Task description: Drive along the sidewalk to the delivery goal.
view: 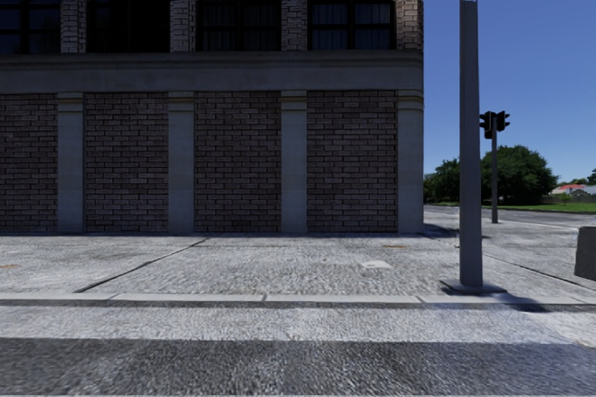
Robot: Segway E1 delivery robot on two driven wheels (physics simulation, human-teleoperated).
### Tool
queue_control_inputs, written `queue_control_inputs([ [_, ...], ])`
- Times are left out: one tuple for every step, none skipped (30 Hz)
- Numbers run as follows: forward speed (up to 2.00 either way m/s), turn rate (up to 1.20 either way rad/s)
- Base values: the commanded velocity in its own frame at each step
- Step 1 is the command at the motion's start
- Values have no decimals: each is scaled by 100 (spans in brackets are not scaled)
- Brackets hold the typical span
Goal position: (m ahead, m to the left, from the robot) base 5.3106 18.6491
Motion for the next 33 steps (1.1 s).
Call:
queue_control_inputs([
  [200,0],
  [200,0],
  [200,0],
  [200,0],
  [200,0],
  [200,0],
  [200,0],
  [200,0],
  [200,0],
  [200,0],
  [200,0],
  [200,0],
  [200,0],
  [200,0],
  [200,0],
  [200,0],
  [200,0],
  [200,0],
  [192,0],
  [178,0],
  [178,0],
  [178,0],
  [178,0],
  [178,0],
  [178,0],
  [178,0],
  [178,0],
  [178,0],
  [178,0],
  [178,0],
  [178,0],
  [178,0],
  [178,0],
])
